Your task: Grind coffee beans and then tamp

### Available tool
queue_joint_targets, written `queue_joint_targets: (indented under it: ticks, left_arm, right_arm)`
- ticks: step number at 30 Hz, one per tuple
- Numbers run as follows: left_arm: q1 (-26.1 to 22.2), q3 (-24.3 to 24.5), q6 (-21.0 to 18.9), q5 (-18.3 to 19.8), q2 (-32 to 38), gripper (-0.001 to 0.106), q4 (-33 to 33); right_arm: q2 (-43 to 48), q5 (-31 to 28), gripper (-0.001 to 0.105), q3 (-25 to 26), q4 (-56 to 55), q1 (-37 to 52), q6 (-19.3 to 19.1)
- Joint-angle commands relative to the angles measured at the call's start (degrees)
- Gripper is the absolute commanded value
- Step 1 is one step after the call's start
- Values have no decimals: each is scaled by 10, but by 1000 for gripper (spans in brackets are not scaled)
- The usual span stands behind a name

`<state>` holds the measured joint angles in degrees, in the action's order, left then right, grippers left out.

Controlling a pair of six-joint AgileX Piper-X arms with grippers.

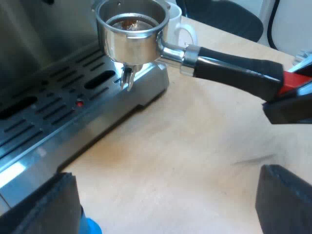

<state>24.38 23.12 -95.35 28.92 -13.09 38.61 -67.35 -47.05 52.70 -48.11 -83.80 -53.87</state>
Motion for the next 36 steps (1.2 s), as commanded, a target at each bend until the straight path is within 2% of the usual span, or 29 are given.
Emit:
queue_joint_targets:
  ticks: [1, 6, 11, 18, 22, 29, 36]
  left_arm:
    - [1, 0, -4, 5, 13, 86, 13]
    - [1, 0, -4, 5, 26, 86, 40]
    - [1, 0, -4, 5, 26, 86, 40]
    - [1, 0, -4, 5, 26, 86, 40]
    - [1, 0, -4, 5, 26, 86, 40]
    - [1, 0, -4, 5, 26, 86, 40]
    - [1, -10, -1, 5, 26, 86, 39]
  right_arm:
    - [9, -26, 0, -19, 25, 0, -3]
    - [9, -4, 0, -48, 56, 4, -17]
    - [9, 5, 0, -78, 89, 5, -28]
    - [9, 55, 0, -131, 190, 43, -61]
    - [9, 61, 0, -158, 240, 60, -77]
    - [-2, 69, 0, -203, 306, 63, -77]
    - [-40, 74, 0, -210, 337, 63, -77]
